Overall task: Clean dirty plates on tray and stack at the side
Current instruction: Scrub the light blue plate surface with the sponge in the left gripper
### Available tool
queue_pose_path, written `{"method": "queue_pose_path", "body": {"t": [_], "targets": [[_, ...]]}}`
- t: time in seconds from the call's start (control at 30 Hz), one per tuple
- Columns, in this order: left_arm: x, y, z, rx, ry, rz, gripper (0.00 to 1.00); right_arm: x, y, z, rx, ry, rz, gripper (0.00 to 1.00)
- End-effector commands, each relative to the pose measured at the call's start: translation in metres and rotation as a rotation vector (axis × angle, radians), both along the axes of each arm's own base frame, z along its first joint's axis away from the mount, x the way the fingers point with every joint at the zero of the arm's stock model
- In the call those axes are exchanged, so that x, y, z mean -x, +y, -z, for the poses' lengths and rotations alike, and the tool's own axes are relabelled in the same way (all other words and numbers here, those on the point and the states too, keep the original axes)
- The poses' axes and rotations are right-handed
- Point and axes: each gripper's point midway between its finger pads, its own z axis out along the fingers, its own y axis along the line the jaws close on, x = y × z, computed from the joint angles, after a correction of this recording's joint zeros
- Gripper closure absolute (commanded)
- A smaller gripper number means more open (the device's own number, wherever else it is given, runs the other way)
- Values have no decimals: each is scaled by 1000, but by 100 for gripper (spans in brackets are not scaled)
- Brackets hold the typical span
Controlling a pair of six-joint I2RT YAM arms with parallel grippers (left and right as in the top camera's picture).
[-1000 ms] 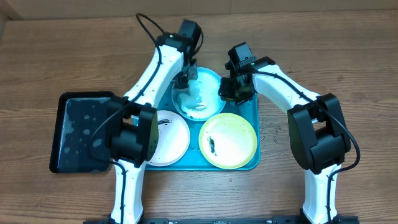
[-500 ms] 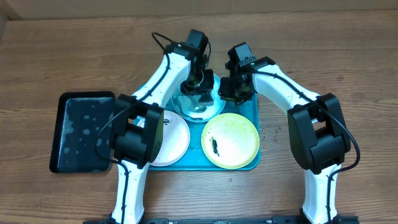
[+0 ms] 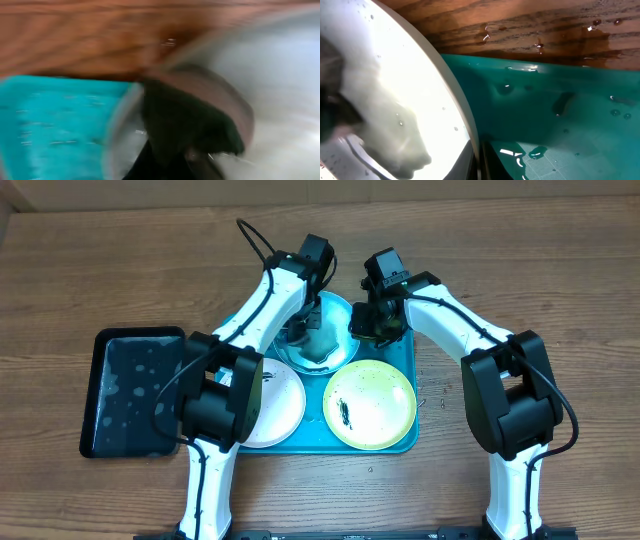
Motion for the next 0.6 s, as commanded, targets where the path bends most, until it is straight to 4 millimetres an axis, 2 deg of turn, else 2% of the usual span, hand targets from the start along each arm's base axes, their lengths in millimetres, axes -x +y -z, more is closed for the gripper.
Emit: {"method": "queue_pose_path", "body": {"t": [0.0,0.1,0.2,0.33,0.4,0.5,0.57], "targets": [[-8,48,-7,-172,-47,-68,96,-6,-24,9,102,-12,58,96],[-13,46,-25,-151,-90,-107,96,-6,-24,10,103,-8,73,96],[-20,43,-55,-110,-161,-152,96,-7,-24,9,102,-10,73,96],[-23,25,-104,80,-234,-151,96,-15,-21,-2,93,-29,76,96],[-21,12,-120,204,-238,-137,96,-19,-19,-9,88,-40,77,96],[-13,-7,-134,378,-200,-101,96,-24,-17,-17,82,-52,78,96],[-3,-36,-125,529,-110,-51,96,-25,-16,-19,75,-49,101,96]]}}
